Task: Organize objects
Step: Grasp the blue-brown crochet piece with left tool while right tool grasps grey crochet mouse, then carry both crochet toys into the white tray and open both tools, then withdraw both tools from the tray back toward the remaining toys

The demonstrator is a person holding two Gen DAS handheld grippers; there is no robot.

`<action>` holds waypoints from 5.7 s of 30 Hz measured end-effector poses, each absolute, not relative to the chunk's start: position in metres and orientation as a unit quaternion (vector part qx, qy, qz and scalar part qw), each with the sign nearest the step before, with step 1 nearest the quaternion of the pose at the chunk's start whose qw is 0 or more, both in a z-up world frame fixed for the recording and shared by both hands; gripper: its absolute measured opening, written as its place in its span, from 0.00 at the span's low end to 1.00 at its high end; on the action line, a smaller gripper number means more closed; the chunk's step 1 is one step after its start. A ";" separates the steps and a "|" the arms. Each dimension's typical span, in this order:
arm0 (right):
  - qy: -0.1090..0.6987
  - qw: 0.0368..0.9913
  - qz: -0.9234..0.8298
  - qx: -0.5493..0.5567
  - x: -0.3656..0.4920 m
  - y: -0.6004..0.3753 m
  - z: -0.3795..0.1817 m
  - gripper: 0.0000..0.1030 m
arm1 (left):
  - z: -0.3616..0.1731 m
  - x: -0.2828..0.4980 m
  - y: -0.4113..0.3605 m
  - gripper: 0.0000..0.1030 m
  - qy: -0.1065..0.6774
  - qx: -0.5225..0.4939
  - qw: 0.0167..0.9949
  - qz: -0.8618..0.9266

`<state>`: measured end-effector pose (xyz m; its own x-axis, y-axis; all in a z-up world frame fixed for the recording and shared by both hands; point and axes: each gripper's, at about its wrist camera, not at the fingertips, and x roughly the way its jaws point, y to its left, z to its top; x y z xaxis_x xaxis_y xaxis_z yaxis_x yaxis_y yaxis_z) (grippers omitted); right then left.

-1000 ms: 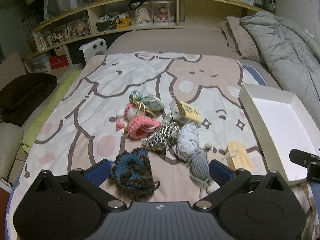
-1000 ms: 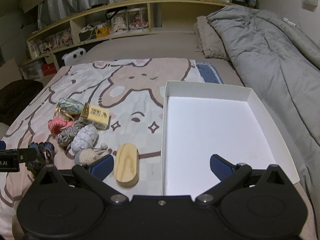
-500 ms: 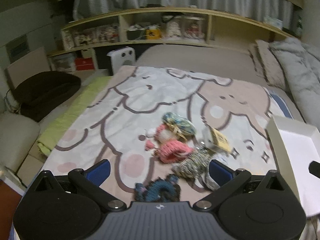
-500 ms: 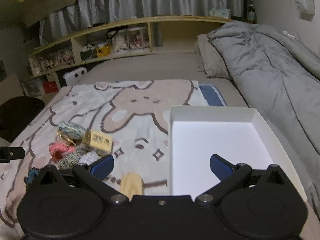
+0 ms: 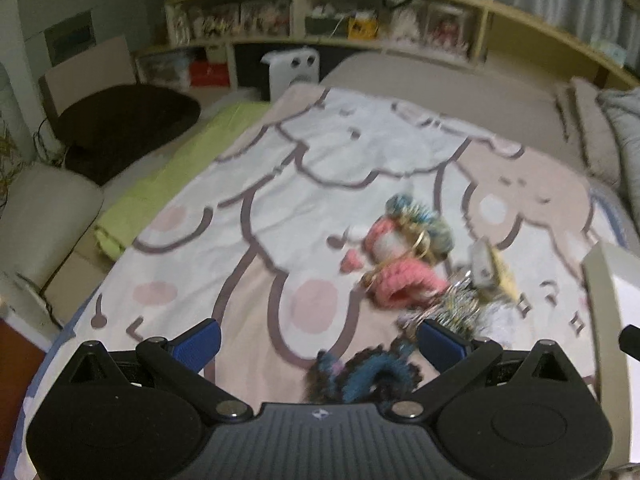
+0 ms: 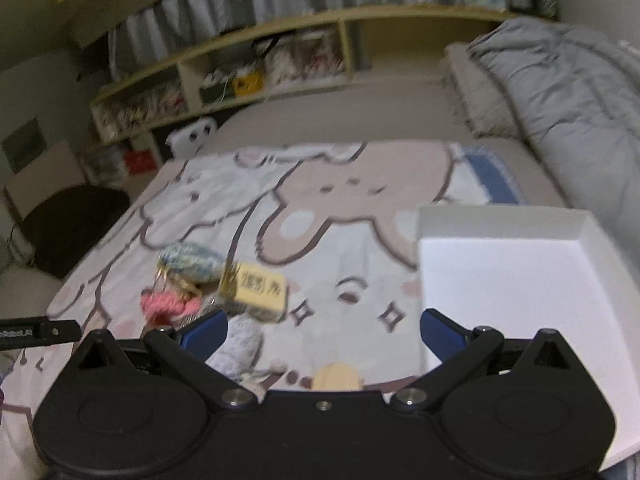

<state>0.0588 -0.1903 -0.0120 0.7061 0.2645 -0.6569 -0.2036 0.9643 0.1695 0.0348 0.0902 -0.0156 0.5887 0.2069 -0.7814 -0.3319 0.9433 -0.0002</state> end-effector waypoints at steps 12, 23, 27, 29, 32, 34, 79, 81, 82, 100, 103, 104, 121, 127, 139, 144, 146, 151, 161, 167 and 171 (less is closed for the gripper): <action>0.447 0.871 0.204 0.028 0.069 -0.156 -0.064 0.76 | -0.060 0.050 0.094 0.90 0.495 -0.150 0.842 0.153; 0.493 0.840 0.222 0.034 0.073 -0.134 -0.092 0.59 | -0.084 0.061 0.082 0.65 0.520 -0.166 0.831 0.111; 0.495 0.843 0.208 0.038 0.072 -0.130 -0.096 0.52 | -0.089 0.063 0.079 0.51 0.528 -0.165 0.827 0.098; 0.494 0.844 0.207 0.037 0.070 -0.130 -0.094 0.51 | -0.087 0.061 0.078 0.47 0.522 -0.160 0.832 0.099; 0.491 0.847 0.203 0.036 0.068 -0.132 -0.090 0.51 | -0.083 0.057 0.079 0.43 0.516 -0.156 0.836 0.100; 0.487 0.849 0.202 0.044 0.065 -0.136 -0.084 0.50 | -0.079 0.054 0.080 0.42 0.511 -0.155 0.840 0.102; 0.323 0.934 -0.029 0.152 0.152 -0.376 0.004 0.51 | 0.007 0.163 -0.186 0.43 0.363 -0.015 0.916 -0.169; 0.331 0.931 -0.037 0.152 0.157 -0.385 -0.004 0.51 | -0.001 0.173 -0.201 0.43 0.370 -0.010 0.912 -0.177; 0.334 0.929 -0.043 0.155 0.159 -0.390 -0.008 0.51 | -0.006 0.176 -0.207 0.43 0.375 -0.009 0.909 -0.180; 0.363 0.903 -0.082 0.214 0.187 -0.441 -0.048 0.77 | -0.057 0.220 -0.251 0.66 0.419 0.011 0.892 -0.168; 0.377 0.899 -0.088 0.205 0.186 -0.442 -0.050 0.77 | -0.056 0.219 -0.249 0.66 0.423 0.012 0.891 -0.167; 0.381 0.898 -0.088 0.203 0.186 -0.442 -0.051 0.77 | -0.056 0.218 -0.249 0.66 0.423 0.013 0.890 -0.168; 0.382 0.903 -0.094 0.170 0.168 -0.438 -0.032 0.77 | -0.033 0.201 -0.236 0.66 0.424 0.012 0.890 -0.166; 0.375 0.909 -0.089 0.158 0.159 -0.435 -0.022 0.77 | -0.025 0.193 -0.231 0.66 0.423 0.010 0.890 -0.167; 0.376 0.913 -0.092 0.126 0.146 -0.423 -0.008 0.81 | -0.012 0.174 -0.211 0.87 0.425 0.013 0.892 -0.157; 0.377 0.914 -0.094 0.114 0.134 -0.416 -0.005 0.88 | -0.010 0.164 -0.200 0.93 0.429 0.008 0.892 -0.144; 0.379 0.913 -0.096 0.115 0.128 -0.415 -0.004 0.92 | -0.009 0.160 -0.196 0.95 0.430 0.008 0.891 -0.143; 0.372 0.917 -0.087 0.111 0.113 -0.408 0.005 1.00 | -0.003 0.148 -0.188 1.00 0.427 0.010 0.894 -0.139; 0.374 0.919 -0.086 0.091 0.079 -0.396 0.013 1.00 | 0.001 0.126 -0.168 1.00 0.426 0.004 0.896 -0.127; 0.374 0.918 -0.094 0.087 0.062 -0.392 0.016 1.00 | 0.006 0.111 -0.158 1.00 0.423 -0.001 0.897 -0.128; 0.371 0.921 -0.091 0.082 0.052 -0.387 0.020 1.00 | 0.010 0.103 -0.152 1.00 0.418 -0.002 0.899 -0.126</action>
